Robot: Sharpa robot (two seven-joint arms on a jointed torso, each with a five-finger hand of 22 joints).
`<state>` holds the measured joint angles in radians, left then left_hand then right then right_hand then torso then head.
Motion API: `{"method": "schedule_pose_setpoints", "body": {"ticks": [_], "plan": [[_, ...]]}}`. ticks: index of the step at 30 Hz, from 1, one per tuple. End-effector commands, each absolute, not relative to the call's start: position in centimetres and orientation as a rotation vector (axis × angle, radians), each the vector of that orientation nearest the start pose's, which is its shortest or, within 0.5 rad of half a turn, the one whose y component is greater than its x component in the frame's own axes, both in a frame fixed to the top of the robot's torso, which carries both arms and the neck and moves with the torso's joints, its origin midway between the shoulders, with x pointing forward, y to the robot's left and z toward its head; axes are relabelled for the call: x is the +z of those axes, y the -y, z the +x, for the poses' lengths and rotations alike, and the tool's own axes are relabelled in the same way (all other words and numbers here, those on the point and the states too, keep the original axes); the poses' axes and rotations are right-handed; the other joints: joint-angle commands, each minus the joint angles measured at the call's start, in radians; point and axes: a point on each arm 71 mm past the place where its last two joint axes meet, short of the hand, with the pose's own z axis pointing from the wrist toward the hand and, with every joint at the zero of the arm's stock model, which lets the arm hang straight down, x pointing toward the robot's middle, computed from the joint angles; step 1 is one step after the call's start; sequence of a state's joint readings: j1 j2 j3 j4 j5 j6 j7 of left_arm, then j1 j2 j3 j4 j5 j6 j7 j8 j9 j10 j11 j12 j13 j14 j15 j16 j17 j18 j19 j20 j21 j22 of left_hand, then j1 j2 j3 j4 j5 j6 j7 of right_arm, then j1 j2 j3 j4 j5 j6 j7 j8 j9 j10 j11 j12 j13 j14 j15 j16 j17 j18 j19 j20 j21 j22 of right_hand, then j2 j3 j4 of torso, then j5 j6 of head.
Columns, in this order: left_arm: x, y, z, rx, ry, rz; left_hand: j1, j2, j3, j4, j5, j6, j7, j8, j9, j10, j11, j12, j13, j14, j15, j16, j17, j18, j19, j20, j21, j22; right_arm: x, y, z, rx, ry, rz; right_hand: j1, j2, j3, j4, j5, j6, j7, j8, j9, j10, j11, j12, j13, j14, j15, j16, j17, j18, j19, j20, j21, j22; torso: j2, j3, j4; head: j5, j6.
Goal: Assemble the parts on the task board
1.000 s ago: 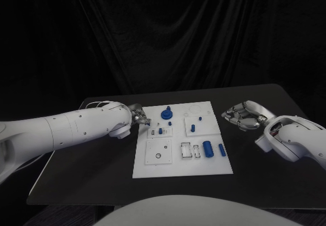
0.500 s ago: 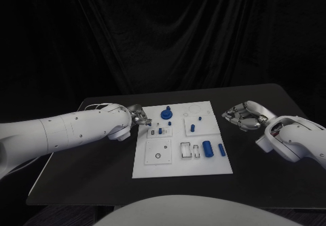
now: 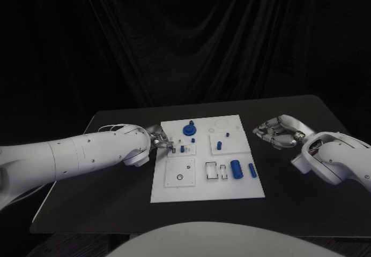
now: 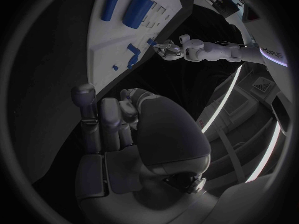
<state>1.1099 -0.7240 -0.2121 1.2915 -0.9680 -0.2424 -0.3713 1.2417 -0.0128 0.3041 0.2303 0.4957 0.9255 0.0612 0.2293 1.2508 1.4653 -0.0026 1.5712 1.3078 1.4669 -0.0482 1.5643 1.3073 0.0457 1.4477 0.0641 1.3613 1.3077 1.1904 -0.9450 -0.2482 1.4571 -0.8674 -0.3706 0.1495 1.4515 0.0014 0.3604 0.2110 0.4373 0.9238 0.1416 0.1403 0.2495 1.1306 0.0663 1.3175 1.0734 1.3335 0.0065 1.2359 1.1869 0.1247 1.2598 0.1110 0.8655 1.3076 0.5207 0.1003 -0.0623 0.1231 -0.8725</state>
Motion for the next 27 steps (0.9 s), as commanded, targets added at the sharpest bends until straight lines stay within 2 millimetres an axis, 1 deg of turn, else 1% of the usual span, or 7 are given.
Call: {"method": "schedule_pose_setpoints", "body": {"ticks": [1, 8, 20, 27], "plan": [[-32.31, -23.33, 47.1, -0.414, -2.169, -0.479, -0.002, -0.009, 0.008, 0.001, -0.005, -0.004, -0.005, 0.001, -0.001, 0.105, -0.006, 0.0, 0.263, 0.104, -0.008, 0.006, 0.263, 0.008, -0.003, -0.007, -0.003, 0.191, -26.09, 27.79, 45.75, 0.837, -1.84, 0.364, 0.011, 0.001, 0.0, -0.005, 0.005, 0.001, 0.004, 0.004, 0.002, -0.006, 0.002, -0.006, -0.001, -0.004, -0.003, 0.003, 0.001, 0.009, -0.005, -0.001, -0.004, 0.086, -0.001, 0.0001, 0.0013, 0.001, 0.0], [-32.58, -23.24, 46.87, -0.418, -2.173, -0.48, -0.003, -0.009, 0.01, 0.001, -0.004, -0.005, -0.004, 0.001, -0.001, 0.105, -0.005, 0.0, 0.263, 0.104, -0.008, 0.006, 0.263, 0.008, -0.003, -0.007, -0.003, 0.191, -26.14, 27.75, 45.74, 0.838, -1.842, 0.364, 0.011, 0.001, 0.0, -0.005, 0.005, 0.001, 0.004, 0.004, 0.002, -0.006, 0.002, -0.006, -0.001, -0.004, -0.003, 0.003, 0.001, 0.009, -0.005, -0.001, -0.004, 0.086, 0.0, -0.0007, 0.0015, 0.003, 0.0], [-32.88, -23.04, 46.59, -0.423, -2.183, -0.477, -0.003, -0.009, 0.01, 0.001, -0.004, -0.005, -0.004, 0.001, -0.001, 0.105, -0.005, 0.0, 0.263, 0.104, -0.008, 0.006, 0.263, 0.008, -0.003, -0.007, -0.003, 0.191, -26.21, 27.8, 45.7, 0.835, -1.848, 0.367, 0.01, 0.001, 0.001, -0.007, 0.005, 0.002, 0.004, 0.005, 0.002, -0.005, 0.002, -0.005, 0.0, -0.004, -0.003, 0.003, 0.001, 0.009, -0.005, -0.001, -0.005, 0.086, -0.001, -0.0001, 0.0012, 0.0, 0.0], [-32.93, -23.05, 46.41, -0.426, -2.189, -0.476, -0.003, -0.009, 0.011, 0.001, -0.004, -0.006, -0.004, 0.0, -0.002, 0.105, -0.005, 0.0, 0.263, 0.104, -0.007, 0.006, 0.263, 0.009, -0.004, -0.007, -0.005, 0.19, -26.25, 27.76, 45.72, 0.835, -1.851, 0.367, 0.01, 0.001, 0.001, -0.007, 0.005, 0.002, 0.004, 0.005, 0.002, -0.005, 0.002, -0.005, 0.0, -0.004, -0.003, 0.003, 0.001, 0.009, -0.005, -0.001, -0.005, 0.086, 0.0, 0.0, 0.0002, 0.002, 0.0]]}}
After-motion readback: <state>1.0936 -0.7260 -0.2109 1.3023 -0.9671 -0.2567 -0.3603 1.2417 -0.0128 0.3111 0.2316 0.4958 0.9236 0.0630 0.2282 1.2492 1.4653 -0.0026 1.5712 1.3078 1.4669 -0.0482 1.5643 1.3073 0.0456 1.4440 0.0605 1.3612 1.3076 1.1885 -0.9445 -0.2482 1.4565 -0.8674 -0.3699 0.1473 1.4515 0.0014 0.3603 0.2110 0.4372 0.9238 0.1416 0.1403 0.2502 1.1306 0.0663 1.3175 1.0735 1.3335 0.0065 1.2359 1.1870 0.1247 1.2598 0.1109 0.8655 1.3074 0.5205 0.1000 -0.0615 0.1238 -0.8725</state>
